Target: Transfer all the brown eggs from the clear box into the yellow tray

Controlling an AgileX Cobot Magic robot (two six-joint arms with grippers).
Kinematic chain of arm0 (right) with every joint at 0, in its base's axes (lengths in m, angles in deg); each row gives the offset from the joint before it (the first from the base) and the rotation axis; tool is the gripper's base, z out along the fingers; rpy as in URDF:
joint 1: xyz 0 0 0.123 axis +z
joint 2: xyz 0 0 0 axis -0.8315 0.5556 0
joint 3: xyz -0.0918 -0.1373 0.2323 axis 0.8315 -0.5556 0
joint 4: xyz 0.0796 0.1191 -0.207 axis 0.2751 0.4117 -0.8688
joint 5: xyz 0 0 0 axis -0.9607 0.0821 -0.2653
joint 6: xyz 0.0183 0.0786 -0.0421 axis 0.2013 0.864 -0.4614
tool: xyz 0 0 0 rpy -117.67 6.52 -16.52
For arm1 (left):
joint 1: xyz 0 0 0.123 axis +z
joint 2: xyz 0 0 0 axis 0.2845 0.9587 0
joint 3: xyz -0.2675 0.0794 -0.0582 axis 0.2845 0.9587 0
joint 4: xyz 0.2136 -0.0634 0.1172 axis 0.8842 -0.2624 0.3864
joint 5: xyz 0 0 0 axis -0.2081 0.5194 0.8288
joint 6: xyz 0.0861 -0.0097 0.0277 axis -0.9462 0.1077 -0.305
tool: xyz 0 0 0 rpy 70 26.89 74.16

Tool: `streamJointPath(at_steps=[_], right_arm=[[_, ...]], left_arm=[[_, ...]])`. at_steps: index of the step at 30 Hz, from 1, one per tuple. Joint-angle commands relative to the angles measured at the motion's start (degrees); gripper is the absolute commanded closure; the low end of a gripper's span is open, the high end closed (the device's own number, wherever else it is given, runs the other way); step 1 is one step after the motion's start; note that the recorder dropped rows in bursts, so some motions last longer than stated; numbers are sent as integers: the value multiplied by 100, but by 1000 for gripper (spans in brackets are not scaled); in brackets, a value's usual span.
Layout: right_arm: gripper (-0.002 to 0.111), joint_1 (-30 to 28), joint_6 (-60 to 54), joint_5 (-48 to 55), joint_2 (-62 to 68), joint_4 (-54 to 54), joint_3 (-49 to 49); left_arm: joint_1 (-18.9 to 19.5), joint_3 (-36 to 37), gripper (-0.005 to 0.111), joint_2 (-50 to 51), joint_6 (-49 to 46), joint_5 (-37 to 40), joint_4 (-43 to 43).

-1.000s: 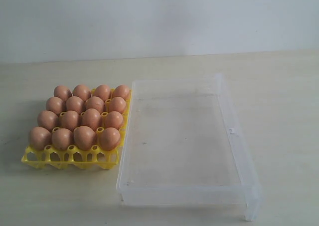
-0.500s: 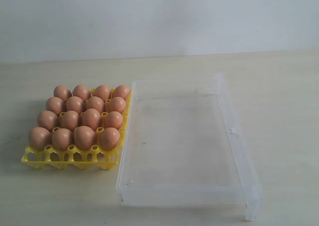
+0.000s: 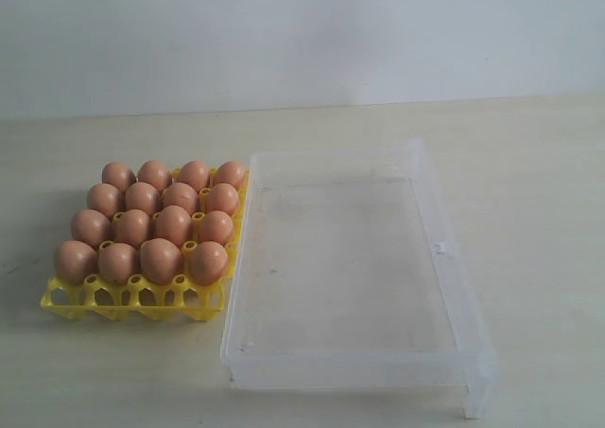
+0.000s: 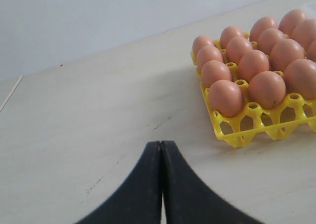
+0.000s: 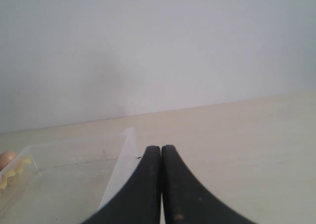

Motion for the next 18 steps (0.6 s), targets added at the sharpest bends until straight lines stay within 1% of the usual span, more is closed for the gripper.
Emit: streamJointPath(at_steps=[1,7,18], right_arm=[[108,-29,-284,11,-40,18,-32],[108,-29,-856,11,-40,268,-32],[108,-29,-900,11,-40,359,-32]], left_arm=[[-21,-23,107,-35,31,-45,0],[-21,-23,107,-35,31,-45,0],[-21,-23,107,-35,31,-45,0]])
